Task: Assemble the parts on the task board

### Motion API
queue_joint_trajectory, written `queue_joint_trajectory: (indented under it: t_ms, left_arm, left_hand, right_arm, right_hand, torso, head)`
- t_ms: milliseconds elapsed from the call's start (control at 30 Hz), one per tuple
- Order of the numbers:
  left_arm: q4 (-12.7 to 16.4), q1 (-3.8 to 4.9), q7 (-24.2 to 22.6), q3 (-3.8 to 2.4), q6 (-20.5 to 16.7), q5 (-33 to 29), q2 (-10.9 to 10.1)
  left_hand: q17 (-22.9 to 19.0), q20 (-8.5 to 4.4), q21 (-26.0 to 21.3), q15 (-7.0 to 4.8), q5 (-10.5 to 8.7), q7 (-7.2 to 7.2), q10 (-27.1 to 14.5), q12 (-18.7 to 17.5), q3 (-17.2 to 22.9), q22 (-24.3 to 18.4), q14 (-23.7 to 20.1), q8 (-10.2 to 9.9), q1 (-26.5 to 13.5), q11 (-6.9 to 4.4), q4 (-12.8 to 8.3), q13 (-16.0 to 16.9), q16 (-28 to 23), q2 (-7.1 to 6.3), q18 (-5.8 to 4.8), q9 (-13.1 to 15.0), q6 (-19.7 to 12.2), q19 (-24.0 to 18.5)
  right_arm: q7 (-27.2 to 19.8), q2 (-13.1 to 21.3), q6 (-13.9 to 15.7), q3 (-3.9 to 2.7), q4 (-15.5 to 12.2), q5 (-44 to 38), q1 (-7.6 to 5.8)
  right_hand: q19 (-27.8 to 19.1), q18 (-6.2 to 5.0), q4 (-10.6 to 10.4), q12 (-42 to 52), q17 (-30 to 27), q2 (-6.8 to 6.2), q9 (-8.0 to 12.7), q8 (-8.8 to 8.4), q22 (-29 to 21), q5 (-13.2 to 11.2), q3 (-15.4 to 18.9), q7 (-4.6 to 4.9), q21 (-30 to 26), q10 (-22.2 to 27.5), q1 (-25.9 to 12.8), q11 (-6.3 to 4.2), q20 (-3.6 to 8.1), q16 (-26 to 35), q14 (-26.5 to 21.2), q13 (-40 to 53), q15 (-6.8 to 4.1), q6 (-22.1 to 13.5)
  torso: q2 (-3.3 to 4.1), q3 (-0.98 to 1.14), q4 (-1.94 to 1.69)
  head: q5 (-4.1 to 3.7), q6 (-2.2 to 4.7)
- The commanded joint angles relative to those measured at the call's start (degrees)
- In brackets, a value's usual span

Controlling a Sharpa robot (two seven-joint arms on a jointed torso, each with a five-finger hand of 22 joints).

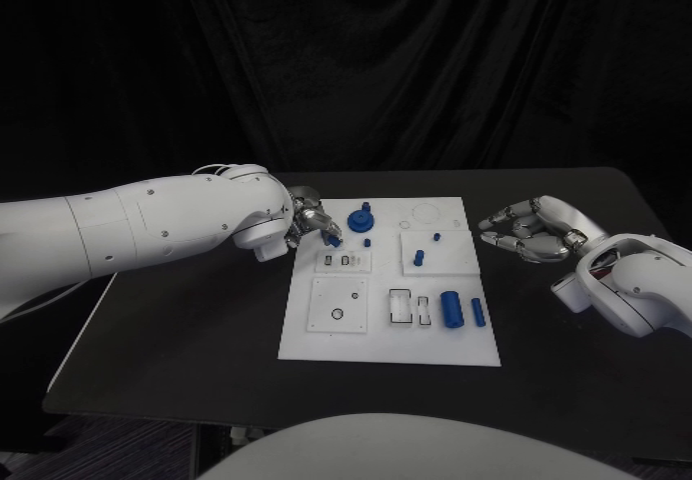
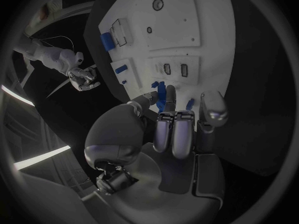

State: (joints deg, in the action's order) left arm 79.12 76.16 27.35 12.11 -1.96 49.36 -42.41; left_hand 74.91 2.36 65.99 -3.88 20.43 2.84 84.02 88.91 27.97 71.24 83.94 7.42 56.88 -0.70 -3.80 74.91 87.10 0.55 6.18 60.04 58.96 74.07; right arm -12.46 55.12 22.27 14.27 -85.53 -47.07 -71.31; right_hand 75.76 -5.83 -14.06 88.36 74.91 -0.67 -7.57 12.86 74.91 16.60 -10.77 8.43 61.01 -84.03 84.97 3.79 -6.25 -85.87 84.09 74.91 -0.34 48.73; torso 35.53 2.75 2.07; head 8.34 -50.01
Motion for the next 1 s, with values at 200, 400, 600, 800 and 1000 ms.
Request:
queue_joint_trajectory:
  t_ms: [200,400,600,800,1000]
  left_arm:
    - [3.6,-2.77,-4.3,0.0,-14.2,2.6,-2.4]
    - [4.8,-4.65,-5.5,0.0,-18.2,2.7,-3.2]
    - [4.8,-6.06,-7.0,0.0,-21.0,2.7,-2.8]
    - [4.7,-6.86,-7.2,0.01,-21.6,2.7,-2.2]
    - [4.7,-7.53,-6.6,0.01,-20.8,2.7,-1.9]
  left_hand:
    - [7.4,-0.25,-0.3,-0.54,-0.81,-0.17,4.4,-0.6,1.2,0.1,3.5,0.7,-1.0,-0.62,-0.2,13.8,-0.9,0.1,0.3,0.5,-0.2,0.3]
    - [7.0,-0.29,-0.1,-0.59,-1.0,-0.21,4.2,-0.8,1.0,0.4,3.4,0.9,-1.2,-0.66,0.3,13.7,-1.1,0.15,0.23,0.7,-0.1,0.5]
    - [6.7,-0.32,-0.2,-0.62,-0.96,-0.24,4.0,-1.1,1.0,0.3,3.3,1.0,-1.2,-0.69,0.6,13.5,-1.3,0.34,0.25,0.8,-0.1,0.5]
    - [6.4,-0.35,-0.3,-0.64,-1.0,-0.23,3.8,-1.3,1.0,0.3,3.3,1.1,-1.3,-0.7,1.0,13.3,-1.4,0.44,0.27,1.0,-0.2,0.5]
    - [6.2,-0.39,-0.5,-0.66,-2.22,-0.23,3.6,-1.6,0.6,0.3,3.3,1.2,-1.4,-0.71,2.1,13.1,-1.6,0.63,0.26,1.3,-0.5,0.6]
  right_arm:
    - [0.5,0.1,0.7,-0.04,-0.3,0.0,0.11]
    - [0.3,0.1,0.9,-0.04,-0.4,0.0,0.11]
    - [0.2,-0.1,1.1,-0.04,-0.3,0.0,0.11]
    - [0.1,-0.2,1.1,-0.04,-0.3,0.0,0.11]
    - [0.0,-0.3,1.1,-0.04,-0.2,0.0,0.11]
  right_hand:
    - [-0.4,-0.31,0.3,-0.3,7.2,-0.55,0.1,0.13,7.0,0.4,-0.2,0.07,-0.2,-1.6,0.2,0.12,0.05,0.4,2.8,10.8,0.34,0.3]
    - [-0.4,-0.3,0.3,-0.3,7.2,-0.58,0.1,0.12,7.0,0.4,-0.2,0.08,-0.2,-1.6,0.2,0.12,0.05,0.4,2.8,10.8,0.34,0.2]
    - [-0.3,-0.3,0.3,-0.3,7.3,-0.64,0.2,0.12,7.0,0.5,-0.2,0.08,-0.2,-1.6,0.3,0.13,0.05,0.3,2.9,10.9,0.35,0.2]
    - [-0.3,-0.3,0.3,-0.3,7.3,-0.64,0.2,0.12,7.0,0.5,-0.2,0.08,-0.2,-1.6,0.3,0.13,0.05,0.3,2.9,10.9,0.35,0.2]
    - [-0.4,-0.31,0.4,-0.3,7.3,-0.69,0.2,0.1,7.0,0.5,-0.2,0.09,-0.2,-1.6,0.3,0.13,0.05,0.3,2.9,10.9,0.35,0.2]
  torso:
    - [0.01,0.01,0.02]
    - [-0.11,0.09,-0.1]
    - [-0.19,0.17,-0.05]
    - [-0.2,0.25,0.02]
    - [-0.21,0.24,-0.03]
  head:
    - [0.5,0.01]
    - [0.3,0.01]
    - [0.42,0.01]
    - [0.6,0.01]
    - [0.63,0.01]
